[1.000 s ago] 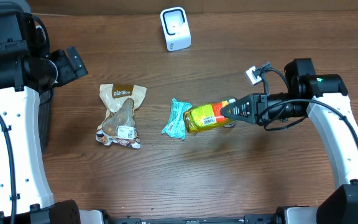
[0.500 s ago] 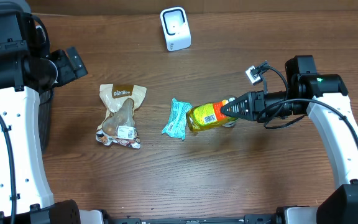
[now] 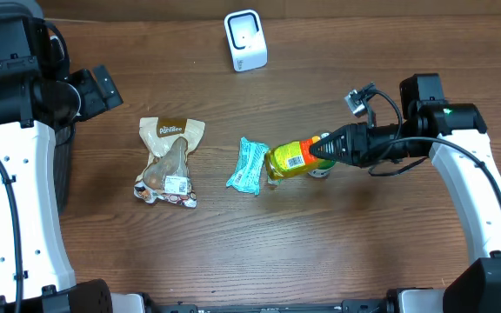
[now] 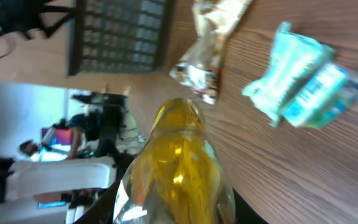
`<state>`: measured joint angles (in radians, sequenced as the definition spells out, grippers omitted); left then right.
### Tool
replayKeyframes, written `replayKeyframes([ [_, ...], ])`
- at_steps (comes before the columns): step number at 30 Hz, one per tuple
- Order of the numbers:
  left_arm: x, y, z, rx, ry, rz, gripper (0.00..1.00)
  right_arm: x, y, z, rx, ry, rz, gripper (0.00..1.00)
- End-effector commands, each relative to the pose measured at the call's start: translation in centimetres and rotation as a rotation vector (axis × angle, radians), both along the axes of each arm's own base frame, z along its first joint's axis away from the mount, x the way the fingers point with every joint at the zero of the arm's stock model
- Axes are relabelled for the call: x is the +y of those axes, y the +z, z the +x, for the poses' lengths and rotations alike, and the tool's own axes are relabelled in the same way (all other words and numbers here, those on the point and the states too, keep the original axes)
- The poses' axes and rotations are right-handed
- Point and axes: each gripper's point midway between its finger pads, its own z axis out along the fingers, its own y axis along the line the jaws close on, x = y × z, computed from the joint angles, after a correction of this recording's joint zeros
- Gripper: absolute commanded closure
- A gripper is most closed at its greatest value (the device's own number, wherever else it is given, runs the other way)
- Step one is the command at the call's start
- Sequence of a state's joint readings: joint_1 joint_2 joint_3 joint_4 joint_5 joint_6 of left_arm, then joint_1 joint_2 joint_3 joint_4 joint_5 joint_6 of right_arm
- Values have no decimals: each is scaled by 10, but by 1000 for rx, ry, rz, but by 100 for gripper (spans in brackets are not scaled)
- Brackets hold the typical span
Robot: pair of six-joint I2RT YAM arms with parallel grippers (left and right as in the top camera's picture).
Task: Scan the item barcode
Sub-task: 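Lift the oil bottle with the right gripper and tilt it sideways, then carry the oil bottle with the right gripper to the scanner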
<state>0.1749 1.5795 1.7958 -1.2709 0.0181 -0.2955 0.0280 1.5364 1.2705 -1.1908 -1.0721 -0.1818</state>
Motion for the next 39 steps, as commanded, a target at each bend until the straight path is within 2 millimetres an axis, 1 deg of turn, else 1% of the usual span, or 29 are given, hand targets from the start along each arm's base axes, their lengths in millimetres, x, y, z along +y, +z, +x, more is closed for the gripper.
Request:
replayKeyframes([
  [1,1,1,1,-3,-9,6,1,-2,16,17,-19,-70,-121,88],
  [3,1,1,1,-3,-8,6,0,-3,28,26,-42,-113,-190,88],
  [5,1,1,1,-3,-8,6,0,-7,46,38,-65,-197,-292,88],
  [6,1,1,1,-3,-8,6,0,-12,61,44,-97,-248,-364,87],
  [7,1,1,1,-3,-8,6,0,-14,72,47,-123,-267,-391,87],
  [8,1,1,1,-3,-8,6,0,-14,93,49,-172,-285,-418,87],
  [9,1,1,1,-3,-9,6,0,-13,106,49,-203,-290,-425,86],
  [10,1,1,1,-3,-8,6,1,-11,124,50,-249,-298,-433,86],
  [13,1,1,1,-3,-8,6,0,-10,163,55,-377,-340,-451,85],
  [14,1,1,1,-3,-8,6,1,-9,173,57,-416,-353,-449,82],
  [15,1,1,1,-3,-8,6,0,-5,187,61,-478,-365,-434,82],
  [16,1,1,1,-3,-8,6,0,-2,193,63,-505,-369,-426,82],
  [18,1,1,1,-3,-9,6,0,4,201,69,-557,-379,-418,82],
  [19,1,1,1,-2,-8,6,0,4,202,72,-568,-389,-426,82],
  [20,1,1,1,-3,-8,6,0,3,204,77,-592,-410,-441,82],
  [22,1,1,1,-3,-8,6,0,0,211,94,-647,-465,-463,81],
  [24,1,1,1,-3,-9,6,0,2,213,100,-661,-471,-454,71],
  [26,1,1,1,-3,-9,6,0,2,212,103,-663,-474,-455,72],
  [27,1,1,1,-3,-8,6,0,2,216,106,-682,-481,-448,76],
  [29,1,1,1,-3,-9,6,1,4,226,111,-722,-497,-424,87],
  [31,1,1,1,-3,-9,6,0,6,233,119,-767,-499,-415,92],
  [32,1,1,1,-3,-8,6,0,8,234,123,-796,-490,-418,93],
  [35,1,1,1,-3,-8,6,0,13,224,144,-838,-464,-449,93],
  [36,1,1,1,-2,-8,6,0,18,213,158,-841,-448,-465,94],
  [37,1,1,1,-3,-9,6,0,20,206,165,-839,-441,-473,94],
  [38,1,1,1,-3,-8,6,0,25,190,180,-838,-421,-494,94],
  [39,1,1,1,-3,-9,6,0,27,181,189,-844,-404,-509,94],
])
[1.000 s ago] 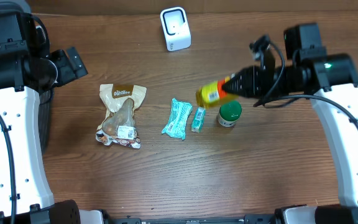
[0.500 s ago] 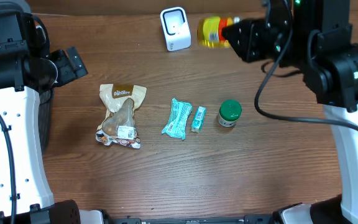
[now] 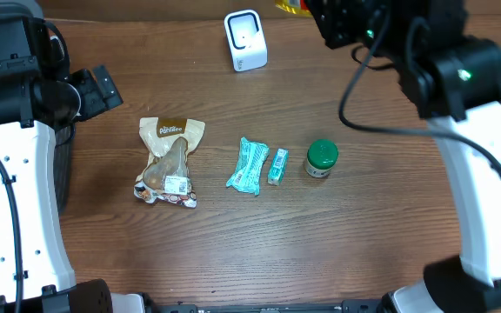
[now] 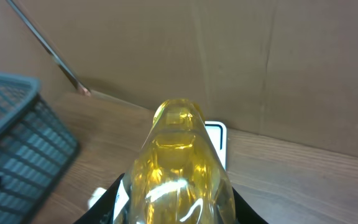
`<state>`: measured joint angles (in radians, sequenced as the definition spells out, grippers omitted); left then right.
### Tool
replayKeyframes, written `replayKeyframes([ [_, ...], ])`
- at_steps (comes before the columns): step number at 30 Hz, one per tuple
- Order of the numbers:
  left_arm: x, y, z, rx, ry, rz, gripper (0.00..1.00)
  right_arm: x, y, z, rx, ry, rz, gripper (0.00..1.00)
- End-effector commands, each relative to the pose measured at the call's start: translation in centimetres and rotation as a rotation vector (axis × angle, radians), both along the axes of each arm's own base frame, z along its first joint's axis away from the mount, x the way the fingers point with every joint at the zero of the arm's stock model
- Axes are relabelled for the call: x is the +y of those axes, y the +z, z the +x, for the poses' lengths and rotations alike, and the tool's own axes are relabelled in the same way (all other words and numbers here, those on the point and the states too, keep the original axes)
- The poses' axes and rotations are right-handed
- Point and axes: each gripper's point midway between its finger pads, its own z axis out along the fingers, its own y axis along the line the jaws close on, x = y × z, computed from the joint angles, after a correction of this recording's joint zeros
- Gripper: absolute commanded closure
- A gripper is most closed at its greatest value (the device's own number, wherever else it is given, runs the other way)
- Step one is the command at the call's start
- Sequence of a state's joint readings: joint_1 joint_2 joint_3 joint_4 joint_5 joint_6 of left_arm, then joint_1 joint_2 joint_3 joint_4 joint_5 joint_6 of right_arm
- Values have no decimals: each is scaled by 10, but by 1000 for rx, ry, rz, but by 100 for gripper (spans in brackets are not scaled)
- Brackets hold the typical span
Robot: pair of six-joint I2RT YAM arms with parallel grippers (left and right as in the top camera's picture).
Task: Scan the item barcode
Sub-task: 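Carry the oil bottle with the right gripper to the scanner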
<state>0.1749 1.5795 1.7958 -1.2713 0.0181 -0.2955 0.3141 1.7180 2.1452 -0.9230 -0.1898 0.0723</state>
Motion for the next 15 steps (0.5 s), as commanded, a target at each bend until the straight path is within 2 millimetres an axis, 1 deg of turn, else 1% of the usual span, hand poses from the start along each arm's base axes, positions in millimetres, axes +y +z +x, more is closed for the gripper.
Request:
replayKeyframes([
  [1,1,1,1,-3,-8,6,1,9,-35,39,-9,26,-95,94],
  [3,1,1,1,-3,-9,6,0,13,-60,62,-12,26,-158,94],
  [5,1,1,1,-3,-9,6,0,9,-87,89,-25,-53,-267,95],
  [6,1,1,1,-3,-8,6,0,13,-100,97,-40,-50,-338,94],
  [7,1,1,1,-3,-8,6,0,22,-120,107,-74,-18,-474,95],
  [8,1,1,1,-3,-9,6,0,26,-126,110,-86,-6,-518,95],
  [9,1,1,1,-3,-8,6,0,34,-138,118,-128,18,-636,95],
  [11,1,1,1,-3,-9,6,1,44,-149,131,-187,13,-757,95],
  [14,1,1,1,-3,-9,6,0,58,-162,141,-240,40,-846,95],
  [15,1,1,1,-3,-8,6,0,67,-171,144,-261,72,-883,95],
])
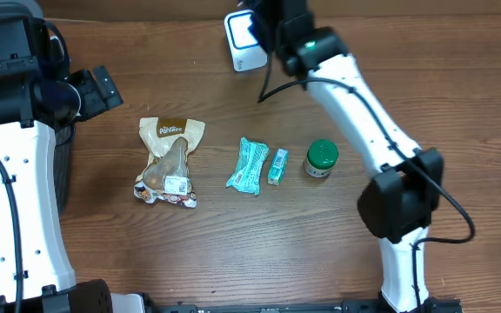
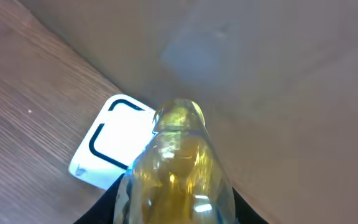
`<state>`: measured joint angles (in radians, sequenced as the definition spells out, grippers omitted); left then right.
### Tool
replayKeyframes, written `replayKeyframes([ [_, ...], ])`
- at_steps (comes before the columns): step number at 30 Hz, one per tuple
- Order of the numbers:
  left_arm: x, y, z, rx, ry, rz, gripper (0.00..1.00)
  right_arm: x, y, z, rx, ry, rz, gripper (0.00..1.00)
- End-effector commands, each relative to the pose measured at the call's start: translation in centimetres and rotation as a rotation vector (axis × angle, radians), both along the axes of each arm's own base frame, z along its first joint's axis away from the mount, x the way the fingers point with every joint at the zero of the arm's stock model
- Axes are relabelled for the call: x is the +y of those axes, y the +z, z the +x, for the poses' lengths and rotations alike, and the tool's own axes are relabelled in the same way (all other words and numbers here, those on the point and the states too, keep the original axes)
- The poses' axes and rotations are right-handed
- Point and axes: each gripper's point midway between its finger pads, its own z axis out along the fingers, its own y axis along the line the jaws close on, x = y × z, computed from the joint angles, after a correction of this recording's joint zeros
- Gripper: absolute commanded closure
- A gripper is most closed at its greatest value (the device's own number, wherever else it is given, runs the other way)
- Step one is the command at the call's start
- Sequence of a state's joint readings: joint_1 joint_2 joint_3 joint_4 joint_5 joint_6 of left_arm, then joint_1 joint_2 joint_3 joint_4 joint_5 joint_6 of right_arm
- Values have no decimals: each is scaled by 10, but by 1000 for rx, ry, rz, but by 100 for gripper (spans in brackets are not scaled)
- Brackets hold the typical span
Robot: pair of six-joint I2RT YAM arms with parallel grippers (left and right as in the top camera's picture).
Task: Scan the item barcode
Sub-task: 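Carry the oil bottle with the right gripper to the scanner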
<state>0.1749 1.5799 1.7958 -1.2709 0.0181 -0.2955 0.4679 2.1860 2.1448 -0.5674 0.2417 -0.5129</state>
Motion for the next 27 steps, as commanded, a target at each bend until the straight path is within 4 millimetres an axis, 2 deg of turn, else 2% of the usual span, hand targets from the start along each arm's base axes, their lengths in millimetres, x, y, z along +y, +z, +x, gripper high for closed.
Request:
replayKeyframes([
  [1,1,1,1,-3,-8,6,1,4,-1,14,-95,39,-200,96],
  [2,1,1,1,-3,-9,6,0,8,-11,20,-114,47,-246,96],
  [6,1,1,1,-3,-9,6,0,8,-25,36,-177,-7,-346,96],
  [11,1,1,1,-3,-9,6,0,12,-40,47,-209,-49,-348,95],
  [22,1,1,1,-3,-9,6,0,24,-60,47,-192,-29,-349,95],
  [27,1,1,1,-3,-8,6,1,26,-76,47,-168,-20,-362,95],
])
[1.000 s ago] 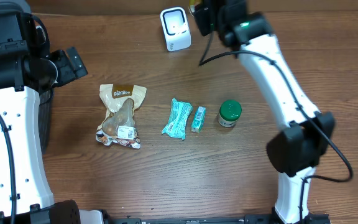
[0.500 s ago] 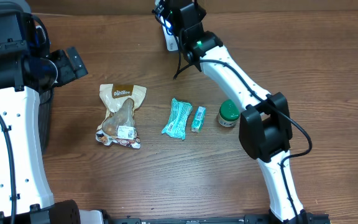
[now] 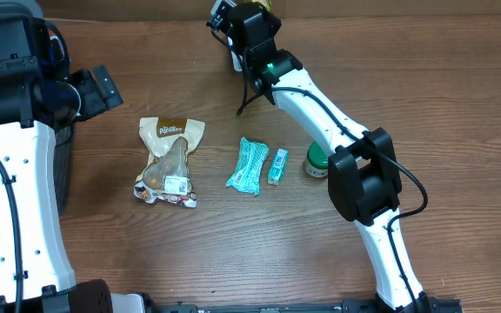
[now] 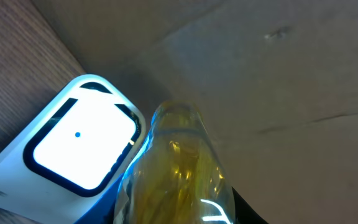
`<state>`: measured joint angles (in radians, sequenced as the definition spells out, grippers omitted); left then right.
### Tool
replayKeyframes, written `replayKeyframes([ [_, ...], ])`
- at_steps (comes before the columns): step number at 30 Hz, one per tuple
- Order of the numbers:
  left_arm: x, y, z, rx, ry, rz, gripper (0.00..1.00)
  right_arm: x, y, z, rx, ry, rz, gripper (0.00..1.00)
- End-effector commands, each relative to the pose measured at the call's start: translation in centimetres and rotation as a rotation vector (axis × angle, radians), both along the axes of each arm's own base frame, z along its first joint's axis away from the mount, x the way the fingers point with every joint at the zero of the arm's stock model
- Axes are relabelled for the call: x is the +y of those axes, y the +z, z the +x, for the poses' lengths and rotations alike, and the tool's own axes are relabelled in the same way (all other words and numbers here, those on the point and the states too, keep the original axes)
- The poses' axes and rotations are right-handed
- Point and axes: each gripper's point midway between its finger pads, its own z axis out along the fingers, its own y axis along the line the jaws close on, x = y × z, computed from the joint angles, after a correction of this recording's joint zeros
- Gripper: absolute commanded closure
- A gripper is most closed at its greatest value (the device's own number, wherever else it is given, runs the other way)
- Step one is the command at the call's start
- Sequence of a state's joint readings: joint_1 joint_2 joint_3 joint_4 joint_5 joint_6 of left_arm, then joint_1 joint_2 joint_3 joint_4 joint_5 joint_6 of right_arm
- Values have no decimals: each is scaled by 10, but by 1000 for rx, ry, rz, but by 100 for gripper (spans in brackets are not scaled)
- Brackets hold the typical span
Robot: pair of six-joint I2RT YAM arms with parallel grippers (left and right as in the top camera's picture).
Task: Scan the item barcode
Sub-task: 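Carry the oil bottle with the right gripper to the scanner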
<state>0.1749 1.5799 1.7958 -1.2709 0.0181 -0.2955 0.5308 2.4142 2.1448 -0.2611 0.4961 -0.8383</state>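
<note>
In the right wrist view my right gripper [image 4: 178, 215] is shut on a clear bottle of yellow liquid [image 4: 179, 168], held at the back of the table. Just left of the bottle and close to it is the white scanner [image 4: 73, 146]. Its window is lit, with a blue dot, and blue light falls on the bottle's left edge. From overhead the right gripper [image 3: 252, 17] covers the scanner, and the bottle is nearly hidden. The bottle's barcode label does not show. My left gripper [image 3: 103, 87] hangs at the far left, away from everything.
On the table lie a dog-treat bag [image 3: 170, 161], a teal packet [image 3: 249, 165], a small teal pack [image 3: 277, 165] and a green-lidded jar [image 3: 318, 158], partly under my right arm. A dark basket [image 3: 62, 165] stands at the left edge. A cardboard wall [image 4: 278, 74] rises behind the scanner.
My right gripper has moved closer to the scanner with the bottle. The scanner's window now fills more of the wrist view and casts blue light on the bottle. The left arm has not moved.
My right gripper first held the bottle low over the table's middle, label up, beside the teal packet. Then it was at the back right, high up. Then it was at the scanner, and now the bottle is right against the lit window.
</note>
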Motion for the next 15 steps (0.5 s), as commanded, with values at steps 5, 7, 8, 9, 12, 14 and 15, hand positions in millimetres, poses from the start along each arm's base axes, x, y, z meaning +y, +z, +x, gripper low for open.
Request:
replayKeyframes([
  [5,1,1,1,-3,-9,6,0,11,-10,1,0,11,-3,95],
  [7,1,1,1,-3,-9,6,0,17,-10,-1,2,27,2,95],
  [8,1,1,1,-3,-9,6,0,19,-11,-2,2,31,2,94],
  [9,1,1,1,-3,-9,6,0,20,-11,-3,3,32,1,94],
  [12,1,1,1,-3,-8,6,0,21,-15,-4,20,43,-2,94],
  [14,1,1,1,-3,-9,6,1,21,-16,-5,26,45,-4,94],
  [15,1,1,1,-3,-8,6,1,21,-16,-5,26,46,-4,94],
])
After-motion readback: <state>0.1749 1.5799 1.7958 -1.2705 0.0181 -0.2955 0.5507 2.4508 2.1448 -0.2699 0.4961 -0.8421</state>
